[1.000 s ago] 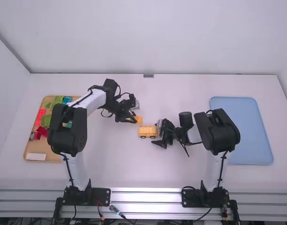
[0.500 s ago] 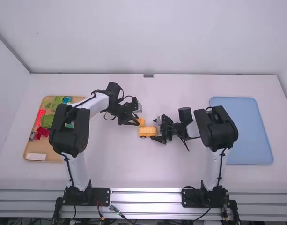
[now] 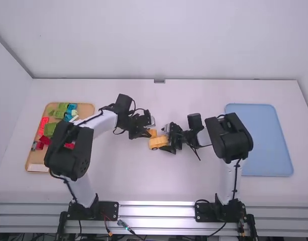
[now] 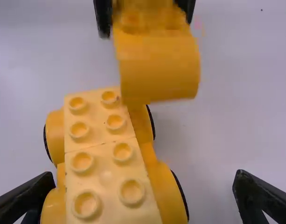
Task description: Assemble lego blocks to make yellow taxi
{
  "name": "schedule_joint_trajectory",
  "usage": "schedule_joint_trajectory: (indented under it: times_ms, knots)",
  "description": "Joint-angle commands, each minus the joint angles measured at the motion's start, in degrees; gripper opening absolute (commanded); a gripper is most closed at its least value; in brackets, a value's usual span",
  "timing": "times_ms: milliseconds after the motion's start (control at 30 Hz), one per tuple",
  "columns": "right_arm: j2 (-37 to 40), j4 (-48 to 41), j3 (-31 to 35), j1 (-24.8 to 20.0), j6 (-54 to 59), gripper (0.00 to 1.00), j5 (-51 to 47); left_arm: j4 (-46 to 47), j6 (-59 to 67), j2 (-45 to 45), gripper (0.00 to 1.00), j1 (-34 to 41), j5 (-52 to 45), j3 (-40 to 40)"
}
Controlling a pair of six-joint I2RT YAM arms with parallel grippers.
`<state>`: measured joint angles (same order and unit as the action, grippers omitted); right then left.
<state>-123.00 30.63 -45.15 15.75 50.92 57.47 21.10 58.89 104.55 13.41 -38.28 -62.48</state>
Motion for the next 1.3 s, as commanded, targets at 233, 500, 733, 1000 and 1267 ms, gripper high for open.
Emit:
schedule_joint_trajectory:
  times_ms: [233, 500, 733, 1000, 1267]
  knots:
    - [-1.1, 0.0, -0.1, 0.4, 0.4, 0.75, -0.5, -2.7, -0.6, -2.9, 0.02, -0.2, -1.7, 2.0]
    - [-1.1, 0.4, -0.2, 0.0, -0.4, 0.47, -0.5, -2.8, -0.6, -2.9, 0.02, -0.4, -1.7, 2.0]
    - [-1.1, 0.6, -0.2, 0.1, -10.0, 0.5, -5.4, -3.2, -1.0, -2.9, 0.02, -0.5, -1.3, 2.0]
    - [-1.1, 3.6, 0.9, 3.9, -15.1, 0.47, -15.1, -3.2, -1.0, -2.9, 0.02, -0.7, -1.1, 2.0]
    - [1.2, 15.0, 7.6, 2.2, -17.9, 0.8, -14.8, -3.4, -1.1, -2.9, 0.02, -0.7, 0.4, 2.0]
